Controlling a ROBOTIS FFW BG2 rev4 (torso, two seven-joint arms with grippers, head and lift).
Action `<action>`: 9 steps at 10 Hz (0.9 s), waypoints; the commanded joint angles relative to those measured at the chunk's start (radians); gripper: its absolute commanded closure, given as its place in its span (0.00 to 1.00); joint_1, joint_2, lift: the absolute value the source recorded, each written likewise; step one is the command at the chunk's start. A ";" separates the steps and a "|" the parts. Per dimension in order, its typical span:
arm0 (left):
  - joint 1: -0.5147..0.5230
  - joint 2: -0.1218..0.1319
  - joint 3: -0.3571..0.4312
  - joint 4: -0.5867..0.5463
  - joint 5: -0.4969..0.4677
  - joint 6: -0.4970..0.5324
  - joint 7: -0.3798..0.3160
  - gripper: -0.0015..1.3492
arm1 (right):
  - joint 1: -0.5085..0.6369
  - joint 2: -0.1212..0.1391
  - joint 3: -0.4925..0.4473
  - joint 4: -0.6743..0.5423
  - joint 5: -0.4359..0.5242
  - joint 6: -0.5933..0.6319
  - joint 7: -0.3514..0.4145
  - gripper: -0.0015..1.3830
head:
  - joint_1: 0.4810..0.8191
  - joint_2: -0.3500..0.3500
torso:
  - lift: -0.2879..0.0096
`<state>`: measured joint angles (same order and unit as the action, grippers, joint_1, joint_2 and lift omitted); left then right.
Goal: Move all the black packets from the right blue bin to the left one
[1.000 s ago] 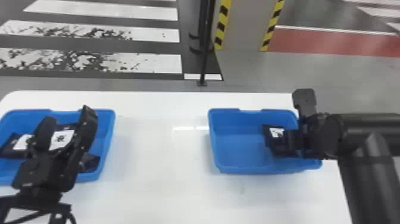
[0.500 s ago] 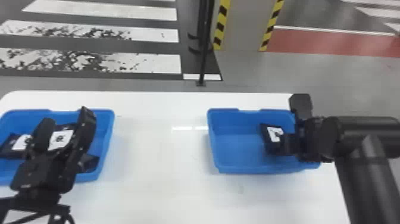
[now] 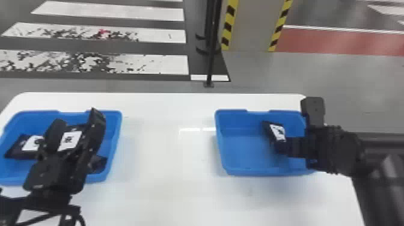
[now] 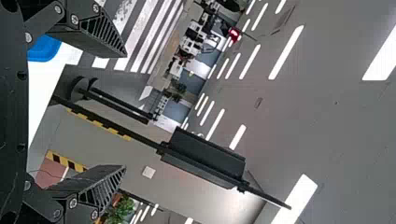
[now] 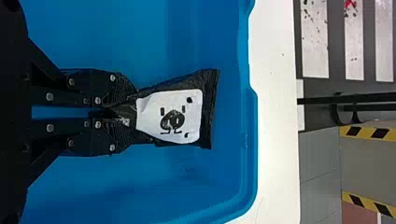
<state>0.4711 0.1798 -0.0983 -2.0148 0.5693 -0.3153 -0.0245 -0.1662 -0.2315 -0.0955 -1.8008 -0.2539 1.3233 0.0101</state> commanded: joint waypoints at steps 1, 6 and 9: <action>0.000 0.000 -0.001 0.003 0.003 -0.006 0.000 0.17 | 0.068 0.001 -0.012 -0.071 -0.021 -0.064 0.008 0.84 | 0.63 0.35 | 0.40; -0.007 -0.002 -0.015 0.006 0.019 -0.031 0.002 0.17 | 0.166 -0.011 0.004 -0.242 -0.031 -0.315 0.237 0.84 | 0.63 0.43 | 0.40; -0.027 0.014 -0.091 0.006 0.053 -0.043 0.003 0.17 | 0.151 -0.026 0.115 -0.262 -0.195 -0.398 0.324 0.84 | 0.63 0.54 | 0.40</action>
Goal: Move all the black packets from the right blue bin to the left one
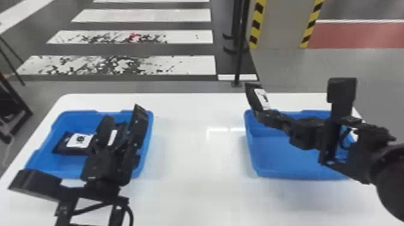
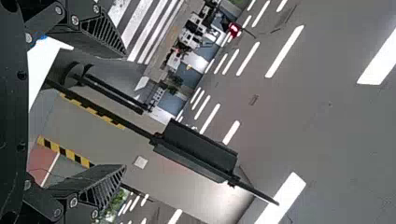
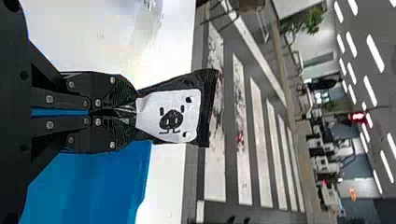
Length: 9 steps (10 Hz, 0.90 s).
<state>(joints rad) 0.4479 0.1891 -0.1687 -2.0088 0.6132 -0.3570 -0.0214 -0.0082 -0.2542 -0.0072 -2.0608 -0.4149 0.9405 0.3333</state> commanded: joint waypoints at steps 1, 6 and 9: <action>-0.014 0.015 -0.057 0.000 0.017 0.001 0.000 0.17 | -0.029 -0.014 0.083 -0.002 -0.088 -0.028 0.018 0.84 | 0.63 0.58 | 0.40; -0.028 0.021 -0.065 0.010 -0.045 0.114 0.001 0.17 | -0.080 -0.039 0.276 -0.036 -0.165 0.007 0.012 0.84 | 0.63 0.71 | 0.40; -0.038 0.026 -0.088 0.010 -0.039 0.124 0.000 0.17 | -0.107 -0.053 0.352 -0.017 -0.173 0.014 0.003 0.84 | 0.63 0.78 | 0.40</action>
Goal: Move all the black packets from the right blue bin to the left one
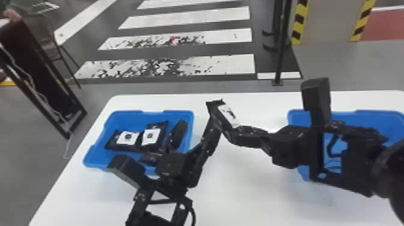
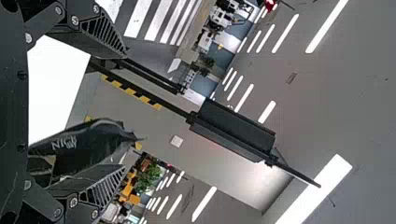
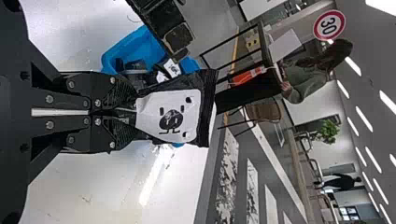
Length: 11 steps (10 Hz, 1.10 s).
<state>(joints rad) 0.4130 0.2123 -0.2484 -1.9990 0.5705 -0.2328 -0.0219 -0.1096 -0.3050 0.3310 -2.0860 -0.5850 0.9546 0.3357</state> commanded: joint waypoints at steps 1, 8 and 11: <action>-0.008 0.007 -0.025 0.000 0.018 0.002 -0.003 0.17 | -0.011 -0.002 0.032 0.016 -0.007 0.000 -0.003 0.84 | 0.63 0.79 | 0.40; -0.006 0.001 0.005 -0.002 0.014 0.103 -0.003 0.79 | -0.038 -0.010 0.104 0.001 -0.045 0.003 -0.004 0.84 | 0.63 0.85 | 0.40; -0.006 -0.001 0.007 -0.002 0.020 0.090 -0.003 0.90 | -0.045 -0.010 0.104 0.008 -0.045 -0.012 -0.003 0.84 | 0.63 0.85 | 0.40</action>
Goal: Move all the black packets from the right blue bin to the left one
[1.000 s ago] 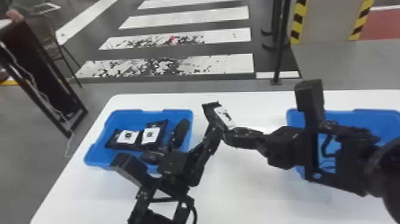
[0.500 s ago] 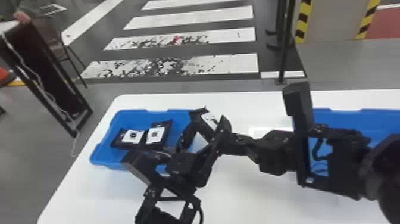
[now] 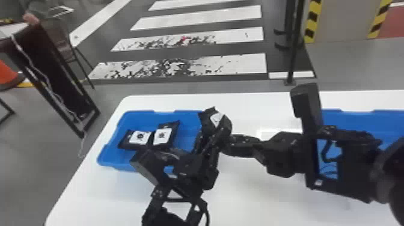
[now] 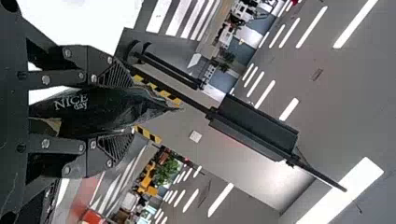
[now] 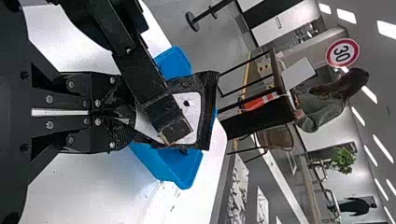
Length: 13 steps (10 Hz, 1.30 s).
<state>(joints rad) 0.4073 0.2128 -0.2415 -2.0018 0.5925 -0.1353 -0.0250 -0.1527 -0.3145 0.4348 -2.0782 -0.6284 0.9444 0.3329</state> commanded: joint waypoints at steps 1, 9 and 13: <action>0.000 -0.001 0.006 0.000 -0.012 -0.034 -0.001 0.90 | -0.002 0.000 0.000 0.006 -0.002 -0.007 0.000 0.84 | 0.63 0.85 | 0.40; -0.140 -0.032 0.242 0.275 -0.349 -0.184 0.077 0.18 | 0.091 0.018 -0.140 0.150 0.034 -0.299 0.123 0.10 | 0.63 1.00 | 0.40; -0.034 -0.049 0.180 0.140 -0.313 -0.196 0.077 0.15 | 0.324 0.084 -0.389 0.050 0.249 -0.508 0.080 0.09 | 0.63 0.81 | 0.40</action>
<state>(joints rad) 0.3563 0.1665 -0.0479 -1.8365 0.2763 -0.3441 0.0521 0.1317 -0.2397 0.0746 -2.0015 -0.4072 0.4681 0.4165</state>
